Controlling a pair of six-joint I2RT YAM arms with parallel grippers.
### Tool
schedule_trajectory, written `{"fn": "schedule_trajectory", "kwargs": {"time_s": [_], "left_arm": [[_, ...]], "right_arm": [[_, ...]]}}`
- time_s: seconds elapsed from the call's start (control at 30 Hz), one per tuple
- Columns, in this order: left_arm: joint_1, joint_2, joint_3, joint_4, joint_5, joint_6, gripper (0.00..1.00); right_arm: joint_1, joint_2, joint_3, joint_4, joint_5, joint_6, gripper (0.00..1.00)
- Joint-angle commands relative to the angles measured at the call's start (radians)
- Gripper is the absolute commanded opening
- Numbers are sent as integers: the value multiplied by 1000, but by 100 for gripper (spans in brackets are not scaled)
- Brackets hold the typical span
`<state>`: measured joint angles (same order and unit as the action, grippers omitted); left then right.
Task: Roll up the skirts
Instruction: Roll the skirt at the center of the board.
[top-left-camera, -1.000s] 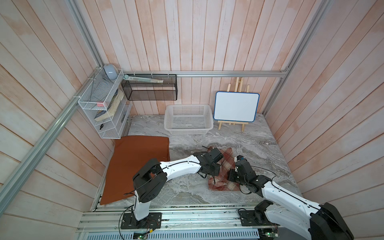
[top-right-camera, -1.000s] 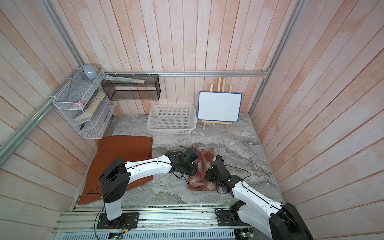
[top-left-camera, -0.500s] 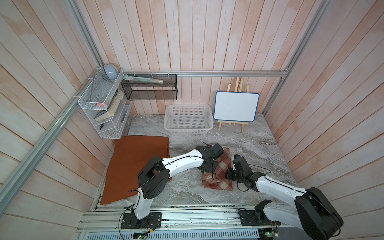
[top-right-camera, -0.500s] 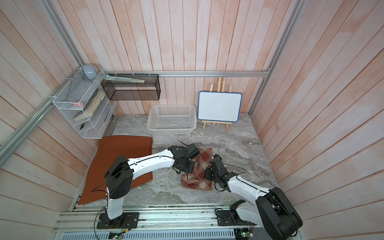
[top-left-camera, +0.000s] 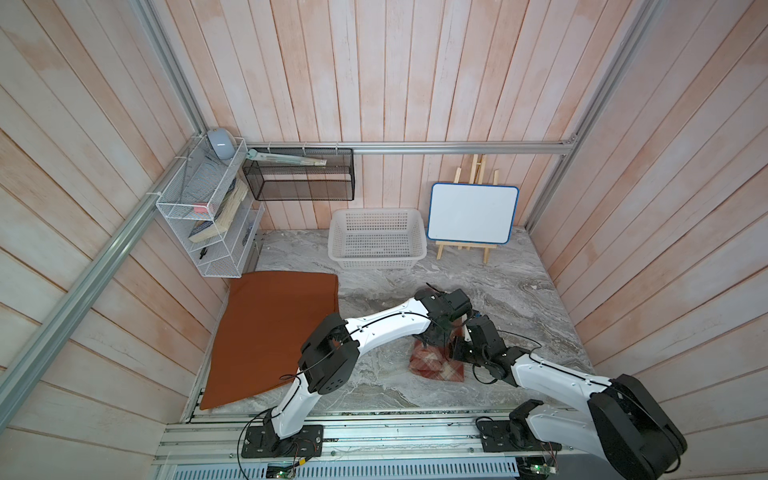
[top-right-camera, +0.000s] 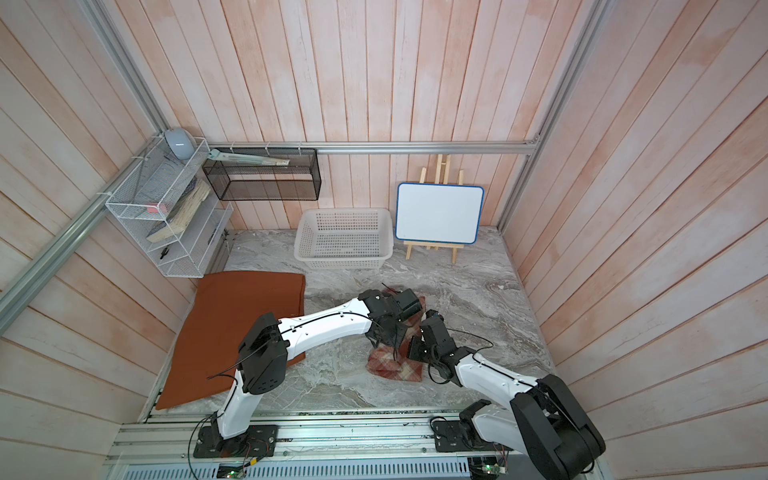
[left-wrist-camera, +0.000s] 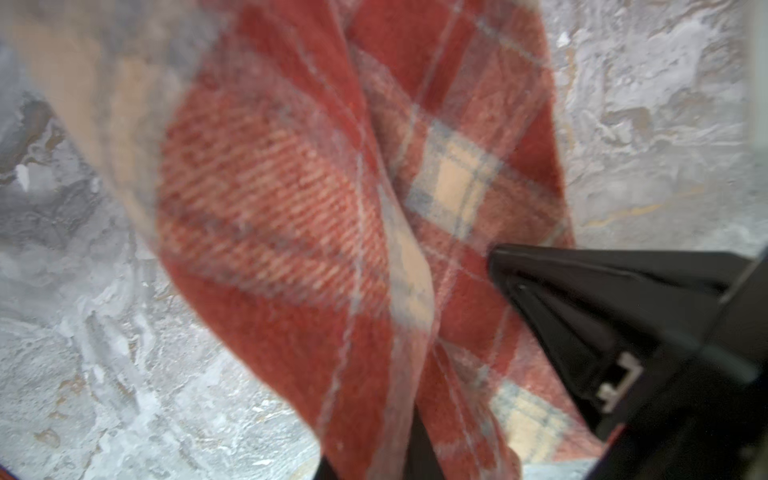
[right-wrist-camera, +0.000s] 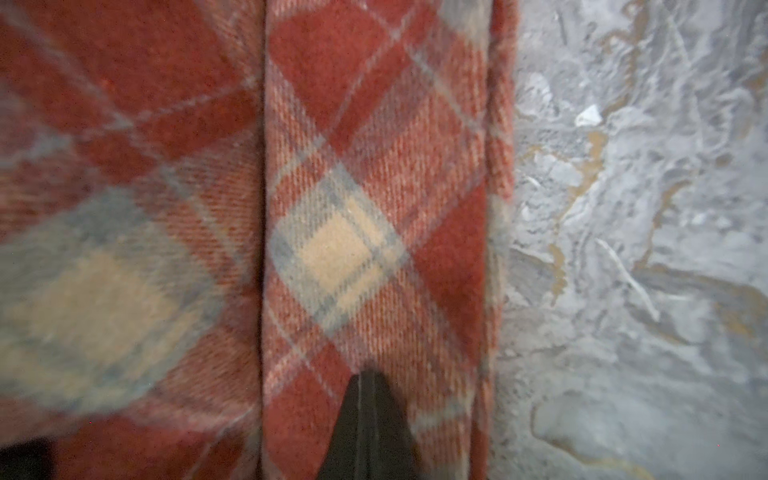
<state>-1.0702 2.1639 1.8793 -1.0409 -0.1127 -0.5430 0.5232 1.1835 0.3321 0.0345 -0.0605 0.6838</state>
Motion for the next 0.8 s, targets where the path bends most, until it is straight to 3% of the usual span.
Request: {"fn": "schedule_trajectory", "kwargs": {"time_s": [0.0,0.37,0.7,0.77], "left_arm": [[-27,59,64,7,14,-15,0],[-51,116,126,29,50,-38,0],[-77,97,73,185,125,-96,27],[-78,65,21,243,135,-121,38]], "right_arm": [[6,5,-26,-24,-19,2,0],[7,-2,-33,-13,-22,17,0],[7,-13,-46,-12,-17,29,0],[8,-21,-44,-17,-15,31,0]]}}
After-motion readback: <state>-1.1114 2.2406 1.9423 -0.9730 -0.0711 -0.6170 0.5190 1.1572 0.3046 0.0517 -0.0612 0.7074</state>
